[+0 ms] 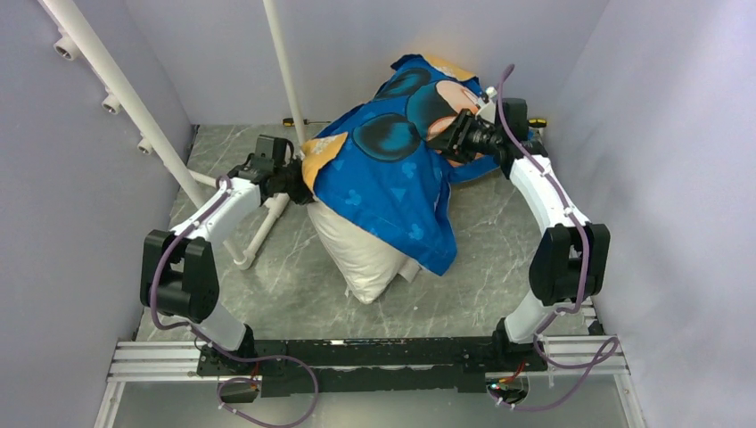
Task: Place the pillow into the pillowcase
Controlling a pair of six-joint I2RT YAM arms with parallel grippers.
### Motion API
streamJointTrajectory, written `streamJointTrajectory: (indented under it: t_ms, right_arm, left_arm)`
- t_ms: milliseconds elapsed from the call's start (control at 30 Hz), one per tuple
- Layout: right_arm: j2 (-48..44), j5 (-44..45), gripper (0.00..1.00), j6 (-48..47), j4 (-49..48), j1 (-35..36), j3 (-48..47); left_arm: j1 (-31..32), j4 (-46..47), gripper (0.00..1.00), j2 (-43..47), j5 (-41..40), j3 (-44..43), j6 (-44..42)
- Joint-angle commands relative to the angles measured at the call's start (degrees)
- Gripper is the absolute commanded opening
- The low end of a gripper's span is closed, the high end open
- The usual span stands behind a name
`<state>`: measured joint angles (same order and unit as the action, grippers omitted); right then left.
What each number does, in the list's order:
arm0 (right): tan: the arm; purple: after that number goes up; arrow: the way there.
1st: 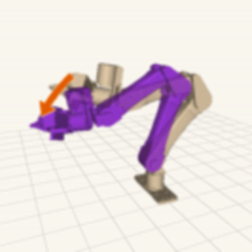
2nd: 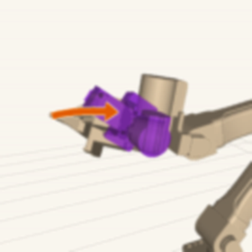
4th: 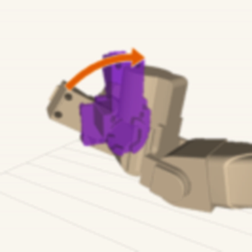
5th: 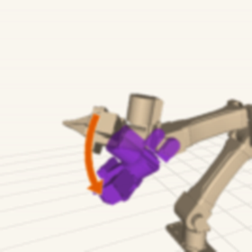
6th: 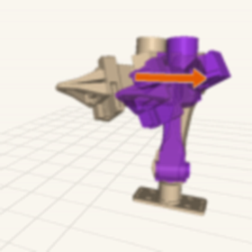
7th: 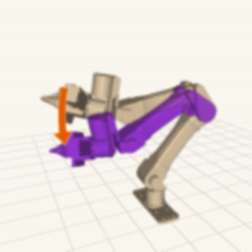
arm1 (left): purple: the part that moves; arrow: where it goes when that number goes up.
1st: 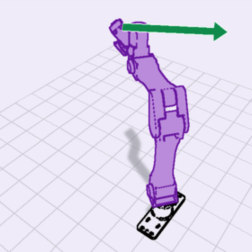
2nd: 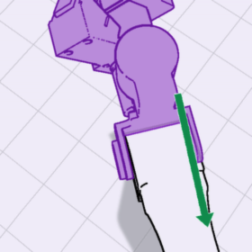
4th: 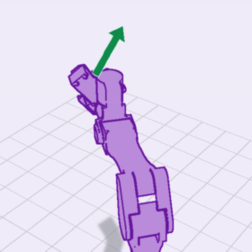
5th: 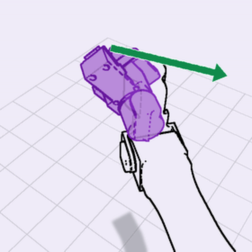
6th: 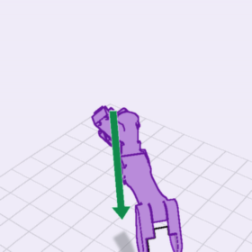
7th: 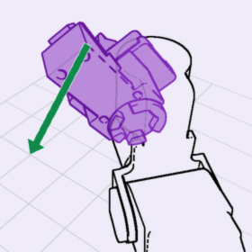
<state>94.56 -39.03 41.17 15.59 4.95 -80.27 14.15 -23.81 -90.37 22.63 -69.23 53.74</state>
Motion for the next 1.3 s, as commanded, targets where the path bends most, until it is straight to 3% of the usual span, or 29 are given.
streamJointTrajectory:
  t_ms: [0,100,233,333,433,567,667,833,933,967,1067,1267]
  right_arm:
    - [-0.44,3.36,0.6,-9.16,3.6,0.19,-8.33]
    - [-7.8,10.8,0.8,-10.12,6.35,-3.45,0.2]
    - [-17.06,13.12,0.87,-8.92,5.7,-11.27,13.8]
    - [-19.78,8.21,0.87,-4.94,-0.81,-18.79,24.23]
    - [-16.83,1.4,0.86,0.48,-11.23,-23.6,32.68]
    - [-5.8,-7.65,0.82,6.62,-23.04,-23.97,34.41]
    - [0.25,-11.3,0.8,12.16,-31.69,-22.07,35.19]
    - [4.74,-11.69,0.8,13.04,-33.3,-14.25,33.2]
    - [4.86,-13.22,0.64,20.23,-43.04,-11.73,36.46]
    - [4.12,-13.99,0.51,22.5,-46.19,-11.42,38.11]
    - [0.54,-15.27,0.0,24.87,-48.22,-11.19,42.49]
    - [-14.2,-14.93,0.0,20.57,-35.46,-9.53,43.96]
  left_arm:
    - [1.75,-1.45,0.0,0.95,2.42,1.51,-2.86]
    - [0.64,0.5,0.0,2.7,-0.79,5.24,-2.28]
    - [-1.41,0.33,0.0,2.19,-0.4,6.5,-3.01]
    - [-1.84,-1.22,0.0,1.24,0.05,5.34,-4.76]
    - [-2.02,-0.66,0.0,1.07,0.82,5.38,-4.81]
    - [-2.02,0.05,0.0,1.07,1.94,5.68,-4.52]
    - [-2.02,0.34,0.0,1.49,2.25,5.99,-4.47]
    - [-2.02,0.31,0.0,2.39,2.05,5.86,-4.41]
    - [-2.02,0.21,0.0,2.11,2.06,5.28,-4.43]
    - [-2.02,0.19,0.0,1.86,2.13,5.04,-4.36]
    - [-2.02,1.41,0.0,0.99,2.92,4.49,-3.66]
    - [-2.02,2.43,0.0,-0.68,3.31,0.27,-3.51]
